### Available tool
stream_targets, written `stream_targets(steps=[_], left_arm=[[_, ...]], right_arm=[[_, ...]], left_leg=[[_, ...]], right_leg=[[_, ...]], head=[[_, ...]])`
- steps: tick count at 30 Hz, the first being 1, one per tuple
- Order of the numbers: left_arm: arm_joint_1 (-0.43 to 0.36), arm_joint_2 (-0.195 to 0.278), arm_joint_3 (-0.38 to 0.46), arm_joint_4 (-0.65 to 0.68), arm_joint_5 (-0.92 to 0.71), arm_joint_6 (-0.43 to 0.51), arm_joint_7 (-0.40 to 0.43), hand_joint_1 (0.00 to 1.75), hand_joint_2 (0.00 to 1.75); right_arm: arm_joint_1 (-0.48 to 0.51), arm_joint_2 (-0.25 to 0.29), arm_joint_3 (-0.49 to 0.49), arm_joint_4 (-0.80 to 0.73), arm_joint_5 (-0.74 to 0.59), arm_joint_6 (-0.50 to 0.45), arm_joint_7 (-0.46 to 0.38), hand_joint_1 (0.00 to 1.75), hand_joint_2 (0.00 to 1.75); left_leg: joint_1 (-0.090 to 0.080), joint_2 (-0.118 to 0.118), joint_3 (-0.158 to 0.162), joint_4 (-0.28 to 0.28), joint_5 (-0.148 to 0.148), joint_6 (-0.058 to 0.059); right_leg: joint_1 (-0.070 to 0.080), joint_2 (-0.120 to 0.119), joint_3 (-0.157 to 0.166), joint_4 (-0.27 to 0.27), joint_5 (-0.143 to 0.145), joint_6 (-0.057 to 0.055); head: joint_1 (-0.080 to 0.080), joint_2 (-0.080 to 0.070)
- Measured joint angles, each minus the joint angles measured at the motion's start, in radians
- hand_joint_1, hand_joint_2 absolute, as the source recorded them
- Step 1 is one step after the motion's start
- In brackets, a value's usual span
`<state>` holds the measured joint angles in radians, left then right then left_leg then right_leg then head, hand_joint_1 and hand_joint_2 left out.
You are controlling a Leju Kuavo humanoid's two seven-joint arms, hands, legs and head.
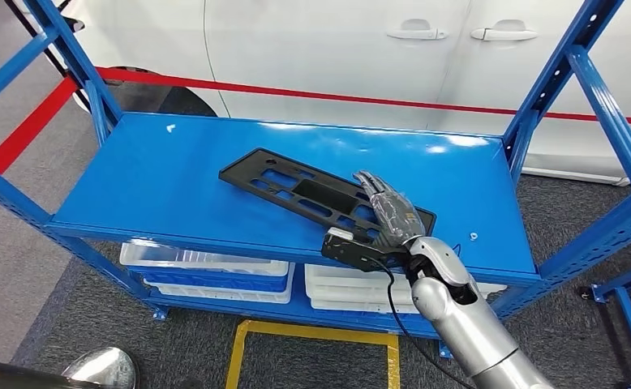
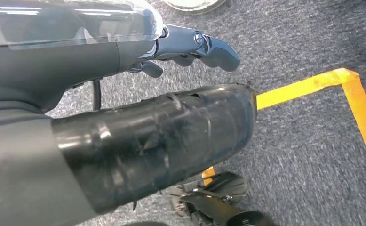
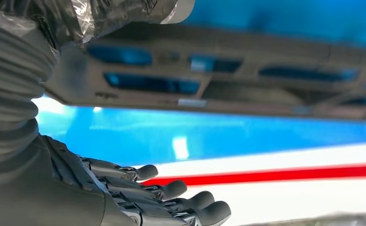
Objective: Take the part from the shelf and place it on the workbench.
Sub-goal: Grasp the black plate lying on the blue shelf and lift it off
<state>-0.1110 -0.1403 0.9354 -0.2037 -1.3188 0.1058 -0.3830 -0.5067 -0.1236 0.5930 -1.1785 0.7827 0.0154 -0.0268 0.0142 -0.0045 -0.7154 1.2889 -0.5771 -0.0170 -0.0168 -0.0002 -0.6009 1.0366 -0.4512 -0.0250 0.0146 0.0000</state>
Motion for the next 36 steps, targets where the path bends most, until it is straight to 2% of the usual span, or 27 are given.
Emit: stream_targets(steps=[1,2,4,6,8,10,11,13,15,16,17,18,19,20,21,22,24,26,28,30,31,32,33,35,36], left_arm=[[0.001,0.0,0.0,0.0,0.0,0.0,0.0,0.0,0.0],[0.001,0.0,0.0,0.0,0.0,0.0,0.0,0.0,0.0],[0.0,0.001,0.0,0.0,0.0,0.0,0.0,0.0,0.0],[-0.002,0.002,0.0,0.0,0.0,-0.001,0.0,0.0,0.0],[-0.002,0.003,0.0,0.0,0.0,-0.001,0.0,0.0,0.0],[-0.001,0.002,0.0,0.0,0.0,-0.001,0.0,0.0,0.0],[-0.001,0.002,0.0,0.0,0.0,-0.001,0.0,0.0,0.0],[-0.002,0.001,0.0,0.0,0.0,-0.001,0.0,0.0,0.0],[-0.002,0.001,0.0,0.0,0.0,-0.001,0.002,0.0,0.0],[-0.002,0.001,0.0,0.0,0.0,-0.002,0.003,0.0,0.0],[-0.003,0.001,0.0,0.0,-0.001,-0.002,0.004,0.0,0.0],[-0.002,0.001,0.0,0.0,-0.001,-0.003,0.005,0.0,0.0],[-0.002,0.0,0.0,0.0,-0.002,-0.004,0.007,0.0,0.0],[-0.003,-0.001,0.0,0.0,-0.003,-0.006,0.009,0.0,0.0],[-0.004,-0.002,0.0,0.0,-0.004,-0.007,0.011,0.0,0.0],[-0.006,-0.002,0.0,0.0,-0.004,-0.008,0.012,0.0,0.0],[-0.009,-0.002,0.0,0.0,-0.005,-0.011,0.013,0.0,0.0],[-0.011,-0.002,0.0,0.0,-0.007,-0.013,0.013,0.0,0.0],[-0.013,-0.002,-0.001,0.0,-0.01,-0.014,0.014,0.0,0.0],[-0.014,-0.002,-0.002,0.0,-0.013,-0.015,0.017,0.0,0.0],[-0.014,-0.003,-0.002,0.0,-0.016,-0.015,0.019,0.0,0.0],[-0.013,-0.003,-0.003,0.0,-0.018,-0.015,0.022,0.0,0.0],[-0.013,-0.002,-0.004,0.0,-0.019,-0.015,0.024,0.0,0.0],[-0.014,-0.001,-0.004,0.0,-0.02,-0.016,0.027,0.0,0.0],[-0.015,0.0,-0.005,0.0,-0.02,-0.016,0.028,0.0,0.0]], right_arm=[[-0.002,0.0,0.002,0.004,-0.018,0.021,-0.004,0.0,1.75],[-0.005,-0.001,0.004,0.01,-0.036,0.041,-0.007,0.0,1.75],[-0.019,-0.002,0.01,0.022,-0.066,0.071,-0.013,0.0,1.75],[-0.035,-0.005,0.014,0.033,-0.079,0.081,-0.015,0.0,1.75],[-0.045,-0.007,0.017,0.042,-0.083,0.083,-0.016,0.0,1.75],[-0.049,-0.009,0.02,0.049,-0.086,0.087,-0.015,0.0,1.75],[-0.053,-0.012,0.022,0.053,-0.09,0.092,-0.013,0.0,1.75],[-0.064,-0.02,0.028,0.062,-0.107,0.109,-0.007,0.0,1.75],[-0.07,-0.029,0.038,0.076,-0.133,0.128,-0.004,0.0,1.75],[-0.07,-0.034,0.043,0.085,-0.148,0.134,-0.005,0.0,1.75],[-0.07,-0.038,0.046,0.094,-0.162,0.139,-0.009,0.0,1.75],[-0.072,-0.041,0.049,0.101,-0.176,0.142,-0.015,0.0,1.75],[-0.075,-0.043,0.051,0.106,-0.188,0.144,-0.021,0.0,1.75],[-0.081,-0.044,0.053,0.11,-0.197,0.145,-0.027,0.0,1.75],[-0.087,-0.044,0.055,0.114,-0.203,0.145,-0.031,0.0,1.75],[-0.092,-0.044,0.057,0.118,-0.206,0.145,-0.033,0.0,1.75],[-0.098,-0.043,0.062,0.125,-0.208,0.145,-0.035,0.0,1.75],[-0.106,-0.043,0.066,0.133,-0.212,0.149,-0.038,0.0,1.75],[-0.119,-0.043,0.07,0.142,-0.226,0.166,-0.047,0.0,1.75],[-0.131,-0.046,0.074,0.155,-0.251,0.196,-0.062,0.0,1.75],[-0.134,-0.049,0.077,0.162,-0.264,0.211,-0.071,0.0,1.75],[-0.137,-0.052,0.08,0.168,-0.276,0.222,-0.079,0.0,1.75],[-0.14,-0.057,0.084,0.173,-0.285,0.23,-0.086,0.0,1.75],[-0.148,-0.064,0.089,0.179,-0.297,0.236,-0.094,0.0,1.75],[-0.153,-0.067,0.091,0.182,-0.299,0.237,-0.096,0.0,1.75]], left_leg=[[0.0,0.0,-0.013,0.026,-0.001,0.0],[0.0,0.0,-0.006,0.01,0.019,0.003],[-0.003,0.0,0.056,-0.123,0.09,0.014],[-0.008,0.0,0.114,-0.243,0.131,0.025],[-0.013,-0.001,0.126,-0.271,0.131,0.03],[-0.009,0.0,0.128,-0.279,0.137,0.039],[-0.007,0.0,0.13,-0.285,0.142,0.045],[-0.004,0.003,0.133,-0.294,0.148,0.054],[-0.005,0.003,0.131,-0.293,0.148,0.058],[-0.005,0.002,0.131,-0.292,0.148,0.058],[-0.005,0.001,0.131,-0.29,0.147,0.058],[-0.005,0.0,0.132,-0.287,0.145,0.057],[-0.005,-0.001,0.131,-0.283,0.143,0.054],[-0.005,-0.001,0.13,-0.278,0.139,0.051],[-0.007,-0.001,0.126,-0.272,0.136,0.046],[-0.009,-0.001,0.123,-0.268,0.134,0.041],[-0.01,-0.001,0.118,-0.266,0.134,0.032],[-0.008,0.0,0.113,-0.253,0.124,0.022],[-0.006,0.0,0.079,-0.175,0.076,0.012],[-0.003,0.001,0.019,-0.045,0.016,0.005],[-0.002,0.001,-0.004,0.003,0.002,0.004],[-0.002,0.001,-0.011,0.016,0.008,0.005],[-0.003,0.001,0.002,-0.01,0.032,0.008],[-0.006,0.0,0.067,-0.148,0.1,0.022],[-0.008,0.0,0.098,-0.212,0.122,0.029]], right_leg=[[0.001,0.0,0.0,0.0,0.0,0.0],[0.003,0.0,0.0,0.001,0.0,0.0],[0.004,0.002,0.002,0.002,0.0,0.0],[0.007,0.003,0.0,0.002,0.0,0.005],[0.009,0.002,-0.002,0.001,0.002,0.015],[0.009,0.002,0.0,-0.001,0.001,0.026],[0.009,0.002,-0.006,0.012,-0.009,0.031],[0.008,0.002,-0.045,0.095,-0.06,0.038],[0.006,0.002,-0.106,0.225,-0.115,0.044],[0.004,0.002,-0.125,0.264,-0.122,0.046],[0.003,0.001,-0.127,0.267,-0.109,0.047],[0.001,0.001,-0.108,0.227,-0.08,0.047],[0.001,0.001,-0.077,0.161,-0.043,0.045],[0.001,0.001,-0.046,0.095,-0.018,0.041],[0.003,0.001,-0.023,0.045,-0.003,0.037],[0.005,0.002,-0.012,0.019,0.001,0.032],[0.008,0.003,-0.012,0.011,0.0,0.022],[0.006,0.003,-0.011,0.006,0.004,0.011],[0.002,0.001,-0.009,0.002,0.007,0.001],[0.003,0.001,-0.01,0.002,0.007,-0.003],[0.005,0.001,-0.01,0.002,0.007,-0.003],[0.006,0.001,-0.01,0.003,0.007,-0.003],[0.007,0.001,-0.009,0.003,0.007,-0.003],[0.009,0.003,-0.007,0.002,0.006,-0.002],[0.011,0.003,-0.008,0.003,0.006,-0.001]], head=[[0.0,0.0],[0.0,0.0],[0.0,0.0],[0.0,0.0],[0.001,0.0],[0.001,0.0],[0.002,0.0],[0.002,0.0],[0.002,0.0],[0.002,0.0],[0.002,0.0],[0.002,0.0],[0.002,0.0],[0.003,0.0],[0.002,0.0],[0.001,0.0],[0.0,0.0],[0.0,0.0],[-0.001,0.0],[-0.002,0.0],[-0.002,0.0],[-0.002,0.0],[-0.002,0.0],[-0.002,0.0],[-0.002,0.0]])
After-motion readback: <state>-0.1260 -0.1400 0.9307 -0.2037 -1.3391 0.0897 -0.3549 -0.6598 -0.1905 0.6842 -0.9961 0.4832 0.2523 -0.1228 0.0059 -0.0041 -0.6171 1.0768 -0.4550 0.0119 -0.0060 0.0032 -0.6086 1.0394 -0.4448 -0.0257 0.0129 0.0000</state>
